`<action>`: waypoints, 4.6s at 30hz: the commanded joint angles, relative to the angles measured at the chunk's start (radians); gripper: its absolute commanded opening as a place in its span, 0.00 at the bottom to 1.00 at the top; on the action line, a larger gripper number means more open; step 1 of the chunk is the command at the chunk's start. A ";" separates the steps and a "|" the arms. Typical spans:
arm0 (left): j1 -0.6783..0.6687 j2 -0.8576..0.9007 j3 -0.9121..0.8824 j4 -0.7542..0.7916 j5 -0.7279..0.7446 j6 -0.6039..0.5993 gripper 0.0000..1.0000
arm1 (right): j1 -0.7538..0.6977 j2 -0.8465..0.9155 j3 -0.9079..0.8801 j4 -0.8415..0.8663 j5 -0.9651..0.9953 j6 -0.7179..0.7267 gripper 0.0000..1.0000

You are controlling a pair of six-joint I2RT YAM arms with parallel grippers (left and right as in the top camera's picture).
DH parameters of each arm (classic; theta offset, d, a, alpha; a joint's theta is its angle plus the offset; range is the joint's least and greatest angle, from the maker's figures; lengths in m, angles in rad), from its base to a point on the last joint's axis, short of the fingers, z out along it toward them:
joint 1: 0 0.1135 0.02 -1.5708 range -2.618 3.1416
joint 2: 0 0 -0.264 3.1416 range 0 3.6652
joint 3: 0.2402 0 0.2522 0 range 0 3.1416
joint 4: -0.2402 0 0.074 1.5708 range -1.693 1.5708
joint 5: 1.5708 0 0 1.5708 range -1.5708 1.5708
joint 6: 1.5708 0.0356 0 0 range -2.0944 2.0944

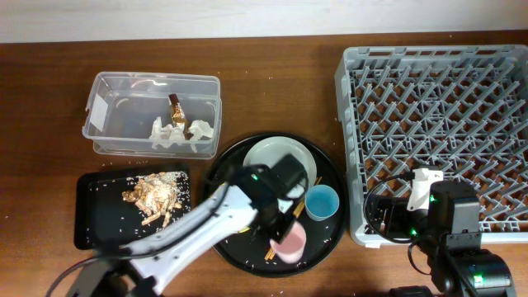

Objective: Sort waste into correct bins and load items into the dishwasher rack

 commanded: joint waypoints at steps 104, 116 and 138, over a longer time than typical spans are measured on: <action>0.595 -0.199 0.072 0.200 0.171 0.039 0.55 | -0.556 0.771 0.721 -0.307 -0.158 -0.060 0.98; 0.167 0.064 0.072 0.451 0.126 0.039 0.59 | -0.138 0.732 0.720 -0.454 -0.053 -0.094 0.98; 0.301 0.017 0.143 0.306 0.144 0.038 0.00 | -0.138 0.756 0.718 -0.433 -0.034 -0.103 0.98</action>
